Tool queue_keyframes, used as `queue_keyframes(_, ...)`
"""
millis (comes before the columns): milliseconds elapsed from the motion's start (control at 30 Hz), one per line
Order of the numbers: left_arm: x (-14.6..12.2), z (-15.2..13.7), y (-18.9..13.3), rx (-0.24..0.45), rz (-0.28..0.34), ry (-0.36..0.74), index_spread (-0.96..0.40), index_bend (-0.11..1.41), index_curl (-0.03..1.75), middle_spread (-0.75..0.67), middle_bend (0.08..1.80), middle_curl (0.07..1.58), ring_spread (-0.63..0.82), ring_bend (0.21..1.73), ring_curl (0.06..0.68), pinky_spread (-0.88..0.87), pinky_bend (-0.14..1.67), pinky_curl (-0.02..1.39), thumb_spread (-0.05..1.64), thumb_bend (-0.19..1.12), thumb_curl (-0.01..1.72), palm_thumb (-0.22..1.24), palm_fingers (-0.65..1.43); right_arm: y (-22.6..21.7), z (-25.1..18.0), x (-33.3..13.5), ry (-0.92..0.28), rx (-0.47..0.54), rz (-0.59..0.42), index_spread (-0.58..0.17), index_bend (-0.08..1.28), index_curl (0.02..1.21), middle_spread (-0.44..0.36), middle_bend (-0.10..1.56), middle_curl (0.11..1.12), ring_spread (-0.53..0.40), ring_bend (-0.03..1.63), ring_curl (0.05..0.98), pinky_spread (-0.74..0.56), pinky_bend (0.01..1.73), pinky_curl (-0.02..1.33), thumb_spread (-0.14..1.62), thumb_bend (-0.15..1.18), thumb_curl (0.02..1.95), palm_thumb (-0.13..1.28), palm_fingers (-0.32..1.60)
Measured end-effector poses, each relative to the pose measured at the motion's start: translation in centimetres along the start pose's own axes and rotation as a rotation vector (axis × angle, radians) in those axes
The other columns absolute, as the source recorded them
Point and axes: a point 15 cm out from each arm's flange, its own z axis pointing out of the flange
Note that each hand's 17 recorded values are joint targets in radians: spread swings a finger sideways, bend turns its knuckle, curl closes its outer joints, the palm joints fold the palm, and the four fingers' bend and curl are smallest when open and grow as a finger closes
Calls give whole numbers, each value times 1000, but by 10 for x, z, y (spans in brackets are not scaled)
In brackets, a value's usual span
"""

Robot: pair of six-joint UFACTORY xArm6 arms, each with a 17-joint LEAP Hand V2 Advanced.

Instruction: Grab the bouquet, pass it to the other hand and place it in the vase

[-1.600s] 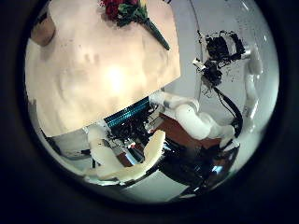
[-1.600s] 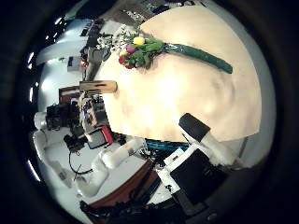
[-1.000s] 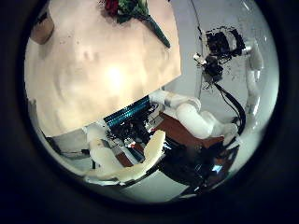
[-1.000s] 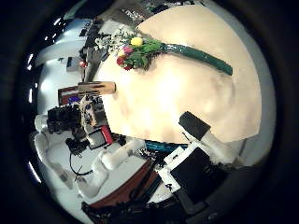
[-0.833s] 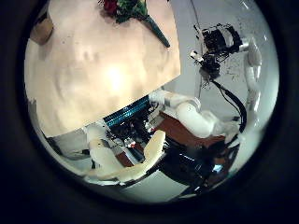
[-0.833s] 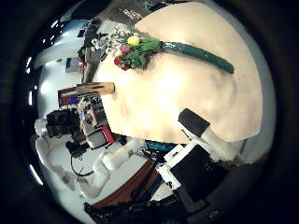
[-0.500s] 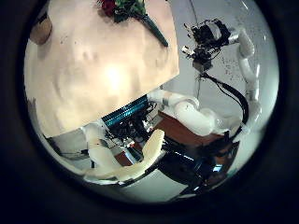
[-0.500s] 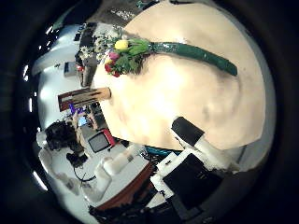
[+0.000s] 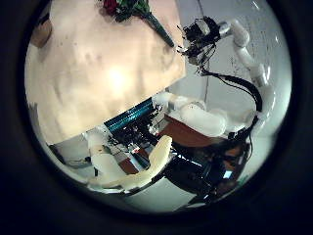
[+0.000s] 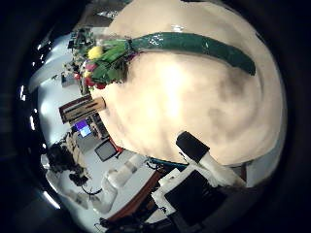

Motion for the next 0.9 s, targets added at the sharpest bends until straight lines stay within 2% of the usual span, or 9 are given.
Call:
queue_keyframes(233, -2, 2, -1, -8, -4, 2, 223, 171, 320, 510, 190, 281, 628, 483, 216, 592, 243, 316, 794, -37, 322, 275, 30, -16, 30, 6, -7, -60, 17, -152, 160, 266, 129, 199, 334, 177, 424, 241, 329, 436, 306, 978, -27, 362, 645, 132)
queue_keyframes(533, -4, 0, -1, -9, -9, 6, 224, 170, 315, 510, 189, 283, 628, 484, 216, 592, 243, 317, 786, -37, 326, 267, 30, -36, 49, 2, -2, -69, 10, -161, 162, 281, 110, 209, 340, 169, 402, 235, 304, 386, 291, 966, -26, 364, 665, 161)
queue_keyframes(900, -9, 0, 1, -9, -22, 15, 224, 170, 312, 509, 190, 285, 627, 478, 216, 586, 238, 316, 787, -37, 333, 266, 31, -49, 51, 3, -2, -74, 18, -168, 160, 281, 99, 209, 340, 161, 386, 230, 285, 343, 289, 959, -24, 370, 692, 180)
